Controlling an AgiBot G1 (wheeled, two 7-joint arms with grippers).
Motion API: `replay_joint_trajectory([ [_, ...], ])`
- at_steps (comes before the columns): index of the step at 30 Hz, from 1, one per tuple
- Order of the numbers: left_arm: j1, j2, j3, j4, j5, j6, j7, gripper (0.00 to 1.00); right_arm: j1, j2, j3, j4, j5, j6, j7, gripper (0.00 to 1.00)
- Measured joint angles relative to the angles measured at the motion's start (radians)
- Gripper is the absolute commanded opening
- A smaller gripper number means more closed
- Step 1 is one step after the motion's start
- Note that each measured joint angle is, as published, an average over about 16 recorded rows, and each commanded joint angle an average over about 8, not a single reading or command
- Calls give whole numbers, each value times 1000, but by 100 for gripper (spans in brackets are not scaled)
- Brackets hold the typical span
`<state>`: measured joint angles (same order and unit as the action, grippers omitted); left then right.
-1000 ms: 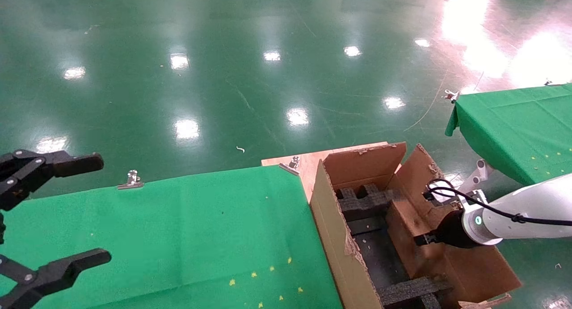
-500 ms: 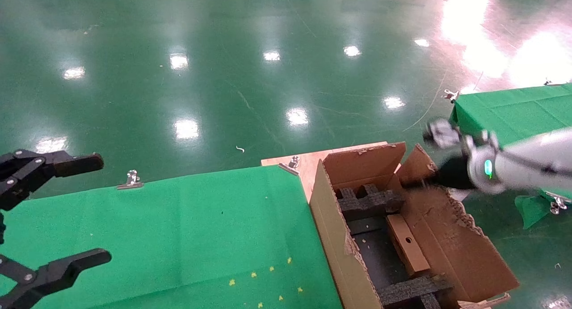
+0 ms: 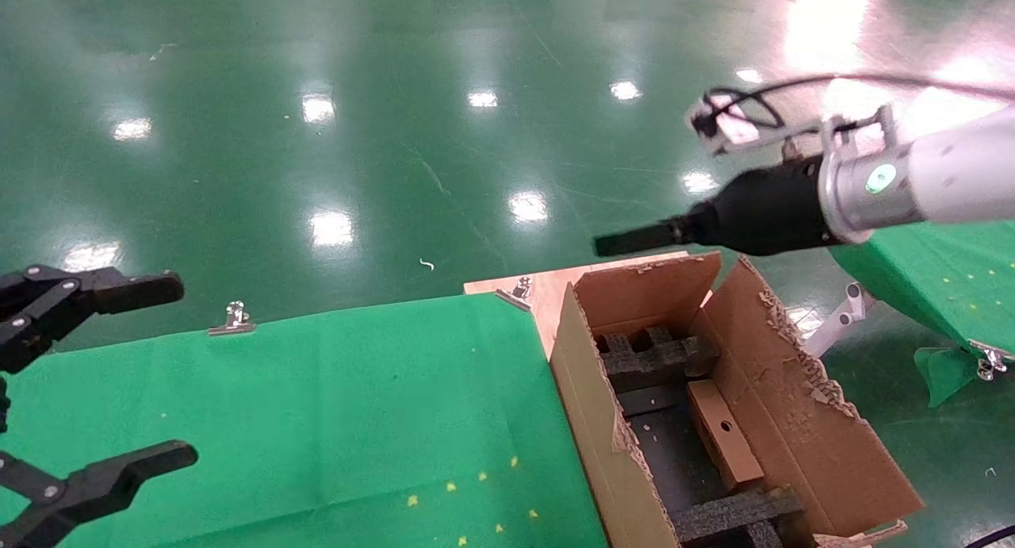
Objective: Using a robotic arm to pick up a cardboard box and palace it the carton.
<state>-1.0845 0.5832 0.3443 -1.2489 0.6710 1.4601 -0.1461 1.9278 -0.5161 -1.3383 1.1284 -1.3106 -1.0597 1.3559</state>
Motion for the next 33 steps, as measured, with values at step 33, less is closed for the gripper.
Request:
replay_joint_trajectory([
  [33, 0, 0, 0, 0, 0, 0, 0, 100, -231, -28, 334, 7, 278, -190, -370, 100],
])
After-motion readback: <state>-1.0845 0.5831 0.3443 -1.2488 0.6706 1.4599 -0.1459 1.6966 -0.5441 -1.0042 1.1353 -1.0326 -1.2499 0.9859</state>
